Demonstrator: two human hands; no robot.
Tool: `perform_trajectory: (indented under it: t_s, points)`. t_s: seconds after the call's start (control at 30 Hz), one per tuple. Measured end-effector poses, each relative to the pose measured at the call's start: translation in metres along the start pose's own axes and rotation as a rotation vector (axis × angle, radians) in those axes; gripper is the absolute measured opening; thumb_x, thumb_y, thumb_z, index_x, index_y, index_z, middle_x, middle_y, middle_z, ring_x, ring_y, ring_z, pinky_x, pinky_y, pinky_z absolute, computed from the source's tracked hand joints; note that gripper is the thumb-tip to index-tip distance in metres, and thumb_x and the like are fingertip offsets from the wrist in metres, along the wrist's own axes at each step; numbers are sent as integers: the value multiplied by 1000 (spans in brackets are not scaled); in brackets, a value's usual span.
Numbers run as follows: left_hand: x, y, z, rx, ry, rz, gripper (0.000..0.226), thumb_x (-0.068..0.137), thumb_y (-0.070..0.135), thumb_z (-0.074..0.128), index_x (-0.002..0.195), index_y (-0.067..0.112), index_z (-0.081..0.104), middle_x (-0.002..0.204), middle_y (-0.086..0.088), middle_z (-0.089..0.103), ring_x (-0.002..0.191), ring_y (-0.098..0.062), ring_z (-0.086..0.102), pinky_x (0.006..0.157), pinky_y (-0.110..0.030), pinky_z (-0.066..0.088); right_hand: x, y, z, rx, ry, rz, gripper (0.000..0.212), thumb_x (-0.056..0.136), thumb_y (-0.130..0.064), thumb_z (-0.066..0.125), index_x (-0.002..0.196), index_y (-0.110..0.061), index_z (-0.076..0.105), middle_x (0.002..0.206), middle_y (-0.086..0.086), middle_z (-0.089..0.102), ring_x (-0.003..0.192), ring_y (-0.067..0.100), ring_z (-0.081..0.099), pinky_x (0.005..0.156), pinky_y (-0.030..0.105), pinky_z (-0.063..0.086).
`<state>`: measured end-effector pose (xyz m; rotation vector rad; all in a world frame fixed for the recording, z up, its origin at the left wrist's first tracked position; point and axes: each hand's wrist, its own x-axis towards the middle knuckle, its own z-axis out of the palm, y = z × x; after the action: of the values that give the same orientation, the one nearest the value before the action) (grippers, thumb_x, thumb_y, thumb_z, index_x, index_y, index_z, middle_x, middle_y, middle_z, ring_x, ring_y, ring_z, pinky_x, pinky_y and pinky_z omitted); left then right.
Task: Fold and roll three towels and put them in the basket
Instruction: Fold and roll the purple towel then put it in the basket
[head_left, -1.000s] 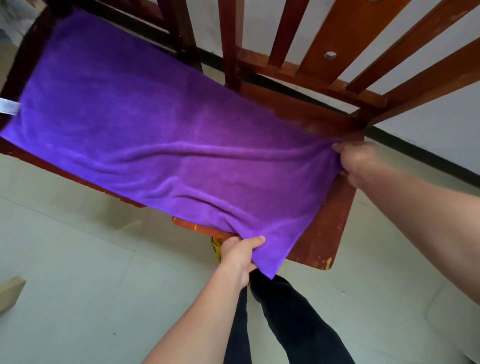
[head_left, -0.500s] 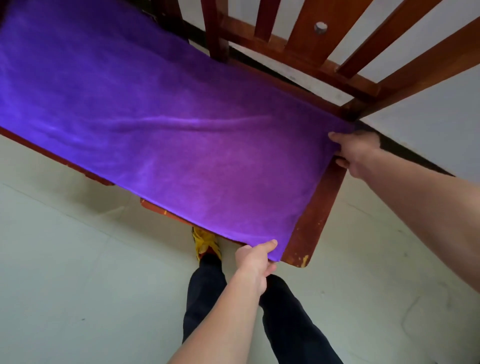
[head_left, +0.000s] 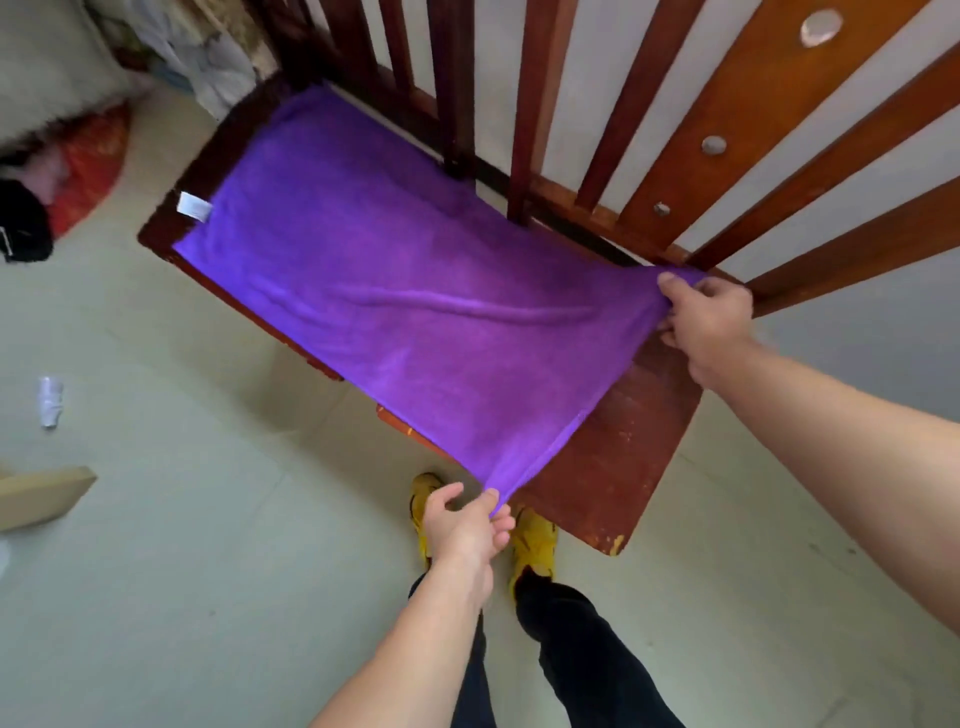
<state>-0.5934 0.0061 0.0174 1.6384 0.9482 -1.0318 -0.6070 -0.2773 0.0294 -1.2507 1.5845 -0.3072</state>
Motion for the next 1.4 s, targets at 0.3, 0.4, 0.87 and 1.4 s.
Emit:
perform_trajectory:
  t_s: [0.3,0.4,0.87,1.4]
  points:
    - [-7,140,-88,-2,-11,330,20,81,9,73,95,-3,68,67,-9,60,52,-14,55,52,-20,48,-59,-116,107,19,-153,-138,28,88,-30,65,68,-17,50,58,5,58,37,12,55,38,20,39]
    - [9,185,-120,304,53,538,15,74,14,80,81,4,71,65,-6,56,60,-17,50,61,-26,42,-68,-139,152,75,-188,-145,32,86,-25,65,65,-19,43,56,4,51,40,14,54,36,18,34]
    - [162,365,-201,718,-28,801,20,84,13,64,64,11,65,65,-12,67,69,-32,63,69,-36,51,-74,-211,344,156,-2,-114,29,88,-13,63,72,-18,40,58,4,50,38,10,52,35,19,34]
    - [283,445,-211,696,28,575,17,78,12,50,70,5,64,72,-19,69,77,-39,68,73,-46,57,-23,-211,502,-14,-124,-37,25,91,-15,62,80,-23,41,66,0,57,42,7,56,40,18,41]
